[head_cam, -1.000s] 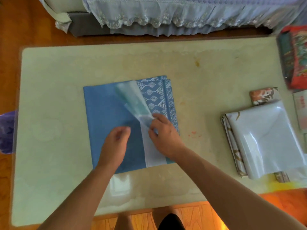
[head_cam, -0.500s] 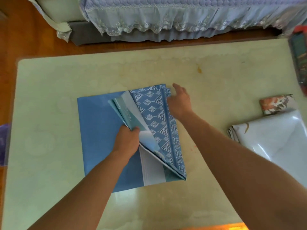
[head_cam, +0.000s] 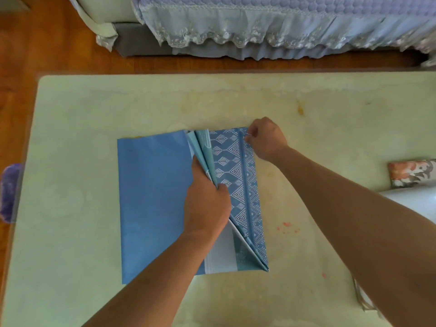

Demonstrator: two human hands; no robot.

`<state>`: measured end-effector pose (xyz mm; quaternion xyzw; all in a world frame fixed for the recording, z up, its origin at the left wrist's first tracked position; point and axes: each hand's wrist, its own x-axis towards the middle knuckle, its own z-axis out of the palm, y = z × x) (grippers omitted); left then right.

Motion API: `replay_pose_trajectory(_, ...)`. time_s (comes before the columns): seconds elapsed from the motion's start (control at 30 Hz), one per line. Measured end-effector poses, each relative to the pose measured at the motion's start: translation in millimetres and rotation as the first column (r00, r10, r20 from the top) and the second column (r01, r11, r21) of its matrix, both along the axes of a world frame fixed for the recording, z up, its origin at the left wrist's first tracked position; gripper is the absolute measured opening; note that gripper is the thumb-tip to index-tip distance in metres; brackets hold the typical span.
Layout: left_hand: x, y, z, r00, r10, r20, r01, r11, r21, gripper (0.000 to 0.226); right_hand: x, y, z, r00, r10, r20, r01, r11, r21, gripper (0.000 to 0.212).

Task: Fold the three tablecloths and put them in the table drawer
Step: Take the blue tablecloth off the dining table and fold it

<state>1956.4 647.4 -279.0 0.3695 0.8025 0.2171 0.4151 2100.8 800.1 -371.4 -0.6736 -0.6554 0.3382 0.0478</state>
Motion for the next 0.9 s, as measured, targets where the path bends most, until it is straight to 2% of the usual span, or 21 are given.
replay_pose_trajectory(0.17, 10.3, 16.5, 3.0, 0.998, -0.059, -0.019, 0.058, 0.998, -0.028, 0.071, -12.3, 0.4, -3.2, 0.995, -0.092, -0.048, 0.092, 0.996, 0.007, 0.007)
replay_pose_trajectory(0.3, 18.0, 28.6, 0.4, 0.993, -0.101, -0.062, 0.094, 0.99, -0.107, 0.08, -13.4, 12.9, -0.7, 0.984, -0.17, -0.044, 0.165, 0.981, -0.102, 0.009)
replay_pose_trajectory(0.47, 32.3, 41.2, 10.9, 0.973, -0.208, -0.101, 0.189, 0.967, -0.172, 0.087, -10.0, 27.1, 7.1, 0.993, -0.121, 0.015, 0.121, 0.974, -0.189, 0.007)
replay_pose_trajectory(0.57, 15.7, 38.8, 25.8, 0.978, -0.165, -0.127, 0.145, 0.978, -0.15, 0.078, -8.5, 31.0, 7.4, 0.994, -0.103, 0.018, 0.105, 0.973, -0.206, 0.01)
replay_pose_trajectory(0.7, -24.6, 19.1, 39.9, 0.993, 0.013, -0.114, -0.028, 0.991, -0.132, 0.048, -10.7, 28.4, 8.8, 0.998, -0.064, 0.008, 0.065, 0.976, -0.207, 0.006)
replay_pose_trajectory(0.8, -32.5, 6.7, 53.1, 0.992, 0.096, -0.077, -0.105, 0.988, -0.114, 0.051, -11.3, 22.9, 9.5, 0.996, -0.088, -0.013, 0.084, 0.981, -0.176, 0.004)
replay_pose_trajectory(0.9, -23.6, 6.5, 62.6, 0.995, 0.046, -0.089, -0.055, 0.994, -0.099, 0.066, -13.4, 19.9, 10.8, 0.991, -0.136, -0.018, 0.131, 0.979, -0.154, 0.003)
